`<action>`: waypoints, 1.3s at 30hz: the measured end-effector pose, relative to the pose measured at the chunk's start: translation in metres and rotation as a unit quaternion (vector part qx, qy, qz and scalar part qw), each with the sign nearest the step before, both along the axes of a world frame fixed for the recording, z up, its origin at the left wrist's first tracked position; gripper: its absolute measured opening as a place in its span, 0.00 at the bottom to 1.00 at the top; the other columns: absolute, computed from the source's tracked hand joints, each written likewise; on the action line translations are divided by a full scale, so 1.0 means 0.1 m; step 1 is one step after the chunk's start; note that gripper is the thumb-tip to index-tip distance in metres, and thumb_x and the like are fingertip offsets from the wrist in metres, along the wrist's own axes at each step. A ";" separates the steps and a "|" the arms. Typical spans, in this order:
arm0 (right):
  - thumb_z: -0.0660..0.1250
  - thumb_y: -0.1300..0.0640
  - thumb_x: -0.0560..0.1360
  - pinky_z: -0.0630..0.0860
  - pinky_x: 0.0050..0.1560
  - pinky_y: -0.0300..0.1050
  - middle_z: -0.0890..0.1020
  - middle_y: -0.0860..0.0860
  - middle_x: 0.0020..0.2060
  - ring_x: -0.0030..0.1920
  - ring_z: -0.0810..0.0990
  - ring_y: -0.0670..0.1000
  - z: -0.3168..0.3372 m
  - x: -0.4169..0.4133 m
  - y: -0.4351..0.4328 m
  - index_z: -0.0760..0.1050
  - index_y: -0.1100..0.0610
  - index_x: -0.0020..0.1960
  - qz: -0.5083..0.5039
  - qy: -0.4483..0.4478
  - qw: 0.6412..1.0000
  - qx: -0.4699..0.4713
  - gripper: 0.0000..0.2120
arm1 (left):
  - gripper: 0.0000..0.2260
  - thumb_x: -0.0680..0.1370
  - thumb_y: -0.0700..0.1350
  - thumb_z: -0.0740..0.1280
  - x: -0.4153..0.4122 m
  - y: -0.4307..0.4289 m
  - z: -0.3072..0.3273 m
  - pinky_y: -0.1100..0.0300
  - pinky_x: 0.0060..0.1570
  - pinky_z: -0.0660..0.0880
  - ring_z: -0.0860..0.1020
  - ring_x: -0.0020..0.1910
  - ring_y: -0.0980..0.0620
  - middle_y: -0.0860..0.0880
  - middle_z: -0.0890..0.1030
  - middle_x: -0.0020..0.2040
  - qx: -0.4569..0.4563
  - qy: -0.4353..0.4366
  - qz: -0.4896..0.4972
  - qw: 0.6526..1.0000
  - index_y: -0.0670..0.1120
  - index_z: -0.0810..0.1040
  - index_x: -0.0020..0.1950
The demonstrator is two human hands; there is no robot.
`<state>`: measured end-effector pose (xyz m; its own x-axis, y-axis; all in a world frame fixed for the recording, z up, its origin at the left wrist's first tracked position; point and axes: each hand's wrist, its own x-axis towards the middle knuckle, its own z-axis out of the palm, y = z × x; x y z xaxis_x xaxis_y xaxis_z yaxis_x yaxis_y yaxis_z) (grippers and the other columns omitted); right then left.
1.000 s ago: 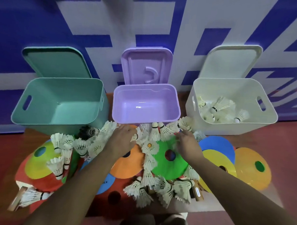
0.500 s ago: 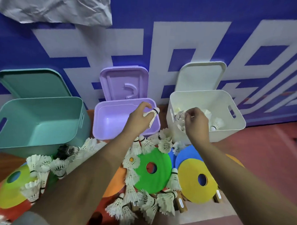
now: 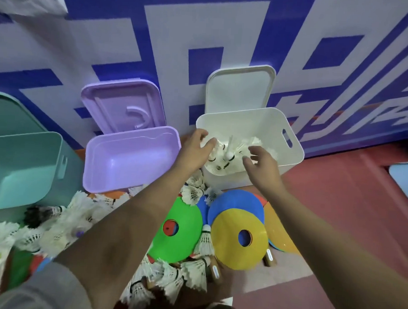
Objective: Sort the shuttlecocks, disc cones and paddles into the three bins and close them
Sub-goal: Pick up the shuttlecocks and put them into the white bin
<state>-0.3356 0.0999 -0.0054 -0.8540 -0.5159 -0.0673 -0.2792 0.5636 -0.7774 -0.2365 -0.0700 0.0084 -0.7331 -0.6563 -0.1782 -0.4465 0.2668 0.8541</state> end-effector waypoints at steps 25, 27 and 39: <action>0.60 0.59 0.76 0.77 0.51 0.54 0.65 0.58 0.68 0.58 0.77 0.62 -0.97 1.12 -0.43 0.66 0.52 0.71 0.263 0.008 0.928 0.262 0.24 | 0.27 0.75 0.51 0.66 1.78 -0.13 -1.04 0.47 0.60 0.67 0.71 0.61 0.41 0.42 0.73 0.62 -0.240 -0.302 0.015 0.922 0.48 0.63 0.71; 0.59 0.62 0.75 0.77 0.50 0.54 0.65 0.58 0.67 0.56 0.78 0.63 -1.04 1.09 -0.45 0.68 0.56 0.69 0.261 0.021 0.926 0.273 0.22 | 0.24 0.76 0.50 0.65 1.77 -0.15 -1.06 0.48 0.58 0.68 0.73 0.58 0.42 0.43 0.75 0.58 -0.248 -0.287 0.013 0.925 0.46 0.64 0.70; 0.64 0.51 0.78 0.76 0.45 0.50 0.75 0.56 0.56 0.47 0.80 0.59 -0.89 1.13 -0.35 0.75 0.59 0.59 0.238 0.073 0.955 0.159 0.15 | 0.16 0.73 0.55 0.70 1.71 -0.31 -1.13 0.51 0.54 0.63 0.75 0.53 0.44 0.49 0.81 0.48 -0.205 -0.221 0.108 0.947 0.47 0.79 0.56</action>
